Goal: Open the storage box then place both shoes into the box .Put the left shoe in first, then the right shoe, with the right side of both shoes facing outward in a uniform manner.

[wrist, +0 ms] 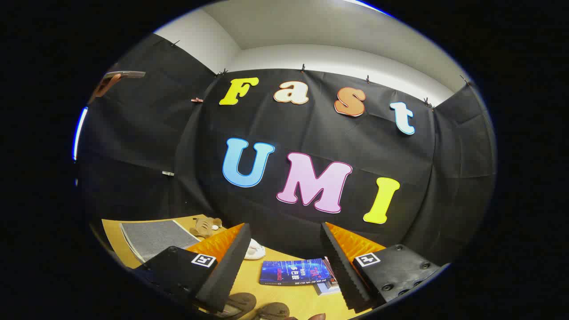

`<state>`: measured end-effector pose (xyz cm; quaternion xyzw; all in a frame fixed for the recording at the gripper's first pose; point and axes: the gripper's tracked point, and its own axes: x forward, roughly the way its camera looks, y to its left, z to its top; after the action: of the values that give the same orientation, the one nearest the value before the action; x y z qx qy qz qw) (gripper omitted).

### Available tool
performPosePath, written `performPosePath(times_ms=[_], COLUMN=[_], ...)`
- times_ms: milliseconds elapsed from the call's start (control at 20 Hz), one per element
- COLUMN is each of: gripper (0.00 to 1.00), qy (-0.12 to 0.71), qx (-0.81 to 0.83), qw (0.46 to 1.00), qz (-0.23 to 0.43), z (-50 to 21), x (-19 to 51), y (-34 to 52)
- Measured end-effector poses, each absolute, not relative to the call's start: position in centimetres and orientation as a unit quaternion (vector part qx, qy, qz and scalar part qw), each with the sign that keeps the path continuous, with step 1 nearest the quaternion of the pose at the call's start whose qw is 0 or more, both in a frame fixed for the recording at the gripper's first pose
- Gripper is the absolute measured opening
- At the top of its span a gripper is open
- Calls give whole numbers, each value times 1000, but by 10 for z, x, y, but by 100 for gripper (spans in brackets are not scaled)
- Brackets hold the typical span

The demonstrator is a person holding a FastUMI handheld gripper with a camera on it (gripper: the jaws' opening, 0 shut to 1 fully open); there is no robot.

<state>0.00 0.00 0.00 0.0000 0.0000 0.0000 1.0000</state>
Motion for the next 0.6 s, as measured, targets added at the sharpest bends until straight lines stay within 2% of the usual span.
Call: performPosePath(times_ms=[600], gripper=[97], qy=[13], qx=[10], qw=[1000], qz=[-1], z=[-6], x=[-4], y=[2])
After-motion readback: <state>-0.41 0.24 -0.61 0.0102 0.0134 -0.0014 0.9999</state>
